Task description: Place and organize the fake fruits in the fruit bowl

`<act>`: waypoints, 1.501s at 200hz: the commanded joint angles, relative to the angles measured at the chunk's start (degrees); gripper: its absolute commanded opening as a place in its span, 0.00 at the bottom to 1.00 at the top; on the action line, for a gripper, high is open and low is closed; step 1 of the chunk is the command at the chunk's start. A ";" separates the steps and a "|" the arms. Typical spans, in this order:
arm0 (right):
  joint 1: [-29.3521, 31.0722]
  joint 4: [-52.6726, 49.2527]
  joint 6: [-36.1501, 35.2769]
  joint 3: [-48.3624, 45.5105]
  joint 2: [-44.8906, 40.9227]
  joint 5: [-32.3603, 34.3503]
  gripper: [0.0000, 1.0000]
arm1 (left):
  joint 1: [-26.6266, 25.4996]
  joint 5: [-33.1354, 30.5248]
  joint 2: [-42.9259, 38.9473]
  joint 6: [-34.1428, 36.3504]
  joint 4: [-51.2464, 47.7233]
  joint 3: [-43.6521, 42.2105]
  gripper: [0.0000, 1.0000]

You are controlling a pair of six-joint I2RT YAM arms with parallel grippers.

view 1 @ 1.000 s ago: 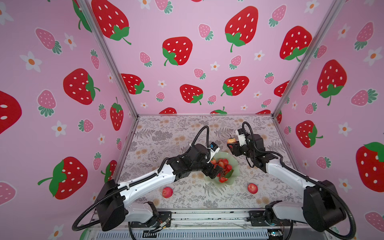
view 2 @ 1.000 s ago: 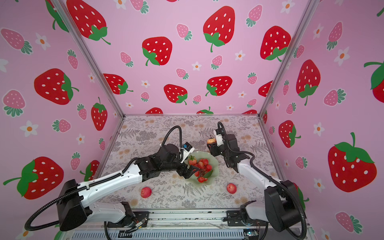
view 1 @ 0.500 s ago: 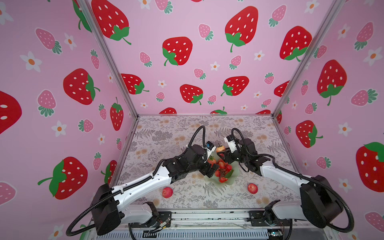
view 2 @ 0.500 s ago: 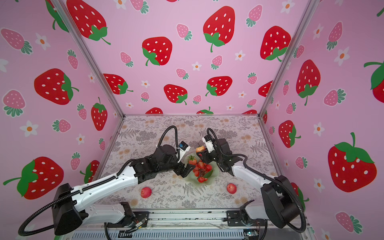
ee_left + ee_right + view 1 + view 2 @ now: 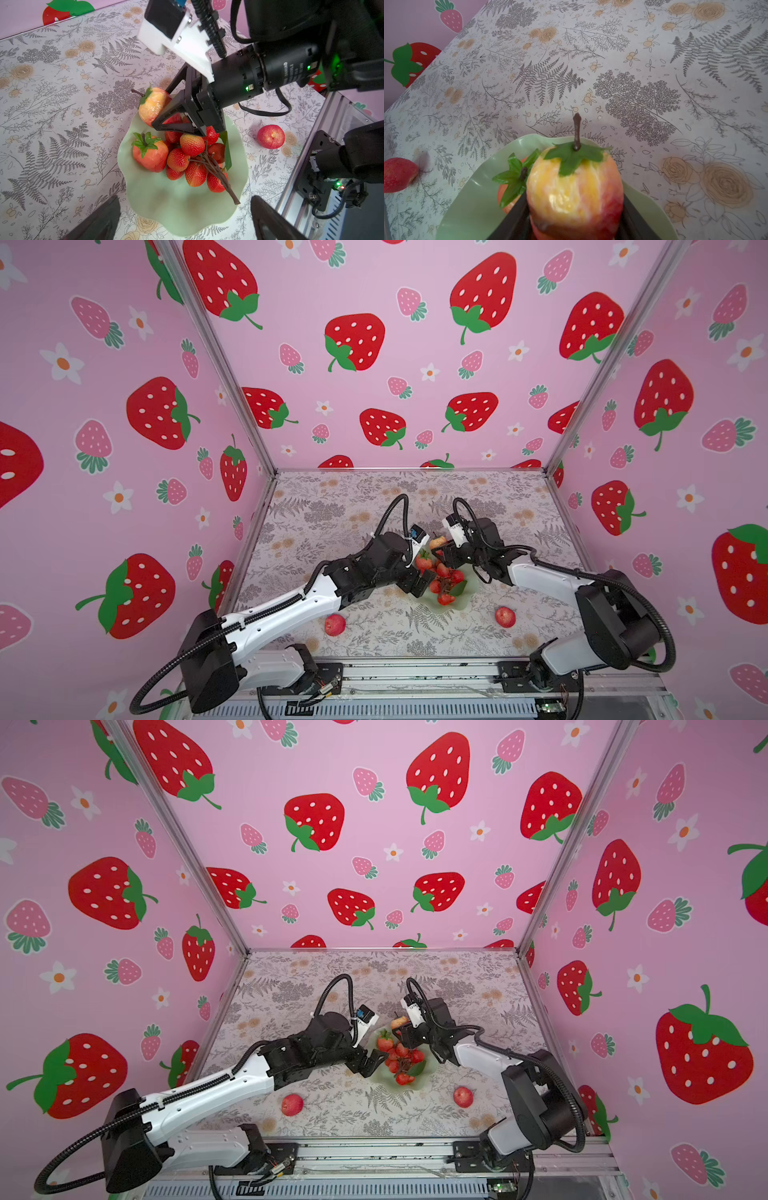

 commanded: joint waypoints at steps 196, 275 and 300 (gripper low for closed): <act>0.16 -7.60 -5.65 1.78 -4.98 9.77 0.74 | 0.30 -6.18 -8.61 -0.70 -9.33 -1.52 0.99; -0.19 -10.90 -6.54 1.18 -4.36 13.28 0.71 | 0.48 -10.99 -7.20 -1.74 -11.69 0.87 0.99; -0.24 -11.74 -6.37 1.91 -3.79 13.87 0.70 | 2.98 -16.97 -7.26 -6.87 -19.38 3.86 0.99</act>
